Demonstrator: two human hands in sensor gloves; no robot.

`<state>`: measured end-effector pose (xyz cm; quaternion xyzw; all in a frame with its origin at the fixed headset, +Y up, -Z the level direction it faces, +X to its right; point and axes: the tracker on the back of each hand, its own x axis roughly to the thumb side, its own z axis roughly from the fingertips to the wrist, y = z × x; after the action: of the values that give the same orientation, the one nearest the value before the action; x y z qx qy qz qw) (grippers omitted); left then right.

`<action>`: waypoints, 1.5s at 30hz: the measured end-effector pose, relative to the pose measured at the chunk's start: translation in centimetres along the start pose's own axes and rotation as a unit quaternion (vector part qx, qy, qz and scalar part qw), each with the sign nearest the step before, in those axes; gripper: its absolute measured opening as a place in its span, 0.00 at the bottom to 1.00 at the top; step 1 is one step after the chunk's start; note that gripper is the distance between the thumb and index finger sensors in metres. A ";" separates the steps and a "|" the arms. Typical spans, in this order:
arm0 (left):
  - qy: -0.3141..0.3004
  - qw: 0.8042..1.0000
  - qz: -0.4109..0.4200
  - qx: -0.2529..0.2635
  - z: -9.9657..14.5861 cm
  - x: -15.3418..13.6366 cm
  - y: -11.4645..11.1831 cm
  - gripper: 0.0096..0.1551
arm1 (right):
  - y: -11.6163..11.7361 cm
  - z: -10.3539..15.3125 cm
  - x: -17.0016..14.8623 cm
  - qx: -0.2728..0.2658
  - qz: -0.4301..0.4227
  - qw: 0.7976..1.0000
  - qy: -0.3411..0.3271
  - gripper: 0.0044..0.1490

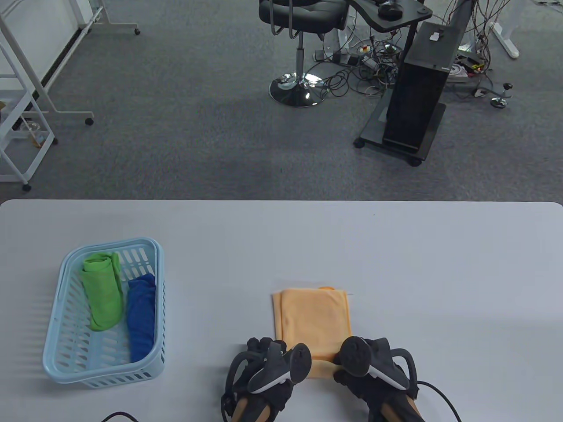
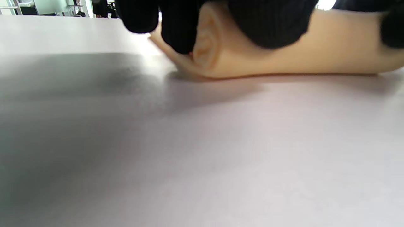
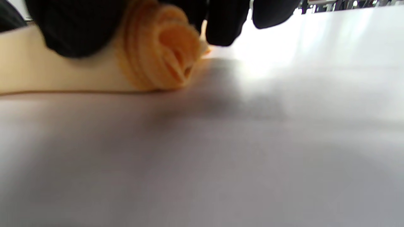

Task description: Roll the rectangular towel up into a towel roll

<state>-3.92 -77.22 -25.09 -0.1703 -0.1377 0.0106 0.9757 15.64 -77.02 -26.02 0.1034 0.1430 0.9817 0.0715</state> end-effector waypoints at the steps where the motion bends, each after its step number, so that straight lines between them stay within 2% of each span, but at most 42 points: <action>1: 0.001 1.000 0.007 -0.008 0.1 -0.1 0.0 0.32 | -0.3 0.1 -0.1 0.004 -0.007 1.000 -0.002 0.34; 5: 0.005 1.000 0.004 0.004 -0.1 0.1 0.1 0.31 | -0.1 0.0 -0.3 -0.008 0.003 1.000 0.008 0.33; 7: 0.014 1.000 -0.012 0.013 0.0 0.3 0.1 0.29 | 0.0 0.0 -0.2 -0.025 0.011 1.000 0.013 0.35; 9: 0.016 0.999 -0.028 0.027 0.1 0.5 0.1 0.33 | -0.2 0.1 0.0 -0.038 -0.010 0.999 0.008 0.36; 11: 0.007 0.998 -0.027 0.048 0.1 0.8 0.3 0.29 | -0.4 0.2 0.2 -0.078 -0.022 0.997 -0.001 0.29; 12: 0.003 0.998 -0.034 0.058 0.1 1.1 0.3 0.24 | -0.4 0.2 0.3 -0.109 -0.001 0.994 -0.011 0.28; 13: 0.002 0.997 -0.054 0.055 0.1 1.4 0.2 0.23 | -0.2 0.1 0.3 -0.105 0.030 0.994 -0.013 0.28; 17: -0.002 0.995 -0.074 0.066 0.7 1.7 0.6 0.25 | -0.3 0.2 0.5 -0.053 0.032 0.998 0.004 0.29; 20: -0.021 0.997 -0.063 0.031 0.9 1.6 0.4 0.43 | -0.2 0.4 0.4 -0.054 0.020 0.998 -0.001 0.40; 22: -0.016 0.996 -0.088 0.016 0.7 1.7 0.1 0.46 | 0.0 0.2 0.7 -0.013 0.040 0.999 0.008 0.45; 24: -0.008 0.996 -0.090 0.017 0.4 1.8 0.0 0.44 | 0.2 0.2 0.9 -0.003 0.067 0.998 0.016 0.46; 27: 0.004 0.997 -0.074 0.008 0.2 1.6 -0.3 0.39 | 0.2 0.3 1.1 -0.009 0.062 0.998 0.024 0.44; 31: 0.000 0.998 -0.041 0.040 0.3 1.1 -0.2 0.34 | 0.2 0.2 0.9 -0.021 0.053 0.998 0.021 0.39; 41: -0.005 0.999 -0.026 0.035 0.6 0.8 0.1 0.32 | -0.2 0.5 0.0 -0.006 0.025 0.999 0.021 0.33; 43: -0.003 0.999 -0.020 0.037 0.4 0.8 0.1 0.32 | -0.4 0.6 0.2 -0.022 0.026 0.999 0.024 0.36; 45: 0.003 0.999 -0.028 0.036 0.3 0.9 0.0 0.31 | -0.6 0.6 0.6 -0.046 0.004 0.999 -0.001 0.32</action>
<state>-3.17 -77.05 -24.60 -0.1315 -0.1389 -0.0120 0.9815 15.29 -76.20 -25.55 0.1018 0.0972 0.9874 0.0729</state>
